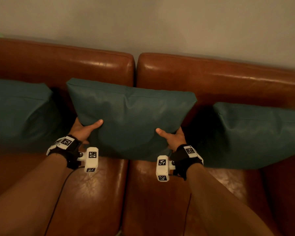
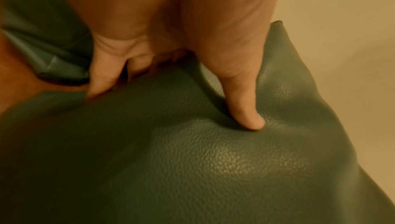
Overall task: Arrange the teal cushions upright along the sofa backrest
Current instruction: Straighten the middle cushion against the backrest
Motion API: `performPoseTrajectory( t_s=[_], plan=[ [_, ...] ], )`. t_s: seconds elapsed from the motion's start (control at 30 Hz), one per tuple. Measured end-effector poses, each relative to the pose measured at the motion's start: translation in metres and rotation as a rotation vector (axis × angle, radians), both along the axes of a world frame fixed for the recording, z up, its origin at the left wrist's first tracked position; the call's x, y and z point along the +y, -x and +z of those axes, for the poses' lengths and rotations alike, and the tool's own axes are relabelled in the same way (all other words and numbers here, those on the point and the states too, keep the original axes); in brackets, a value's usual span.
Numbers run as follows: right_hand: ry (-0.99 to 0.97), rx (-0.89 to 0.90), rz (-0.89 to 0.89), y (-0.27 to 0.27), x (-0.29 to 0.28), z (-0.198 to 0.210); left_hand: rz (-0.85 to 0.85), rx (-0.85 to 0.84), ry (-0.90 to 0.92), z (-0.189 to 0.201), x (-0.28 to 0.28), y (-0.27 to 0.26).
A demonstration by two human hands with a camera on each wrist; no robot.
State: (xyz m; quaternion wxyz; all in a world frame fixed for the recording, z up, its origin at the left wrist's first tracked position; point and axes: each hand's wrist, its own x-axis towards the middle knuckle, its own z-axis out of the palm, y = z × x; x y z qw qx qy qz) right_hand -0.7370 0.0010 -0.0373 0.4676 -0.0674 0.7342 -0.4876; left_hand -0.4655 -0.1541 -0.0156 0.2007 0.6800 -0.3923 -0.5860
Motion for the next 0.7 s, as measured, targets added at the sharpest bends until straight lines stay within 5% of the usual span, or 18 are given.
performPoseTrajectory(
  t_s=[0.2,0.43,0.7],
  plan=[
    [-0.017,0.012,0.042,0.008,-0.007,0.001,0.008,0.017,-0.052,-0.002,0.005,-0.004],
    [-0.132,0.062,0.091,0.023,-0.012,-0.049,0.021,0.012,-0.074,-0.003,-0.002,0.005],
    [-0.211,0.102,0.035,-0.014,0.009,0.005,0.052,0.093,-0.02,-0.003,0.014,-0.004]
  ],
)
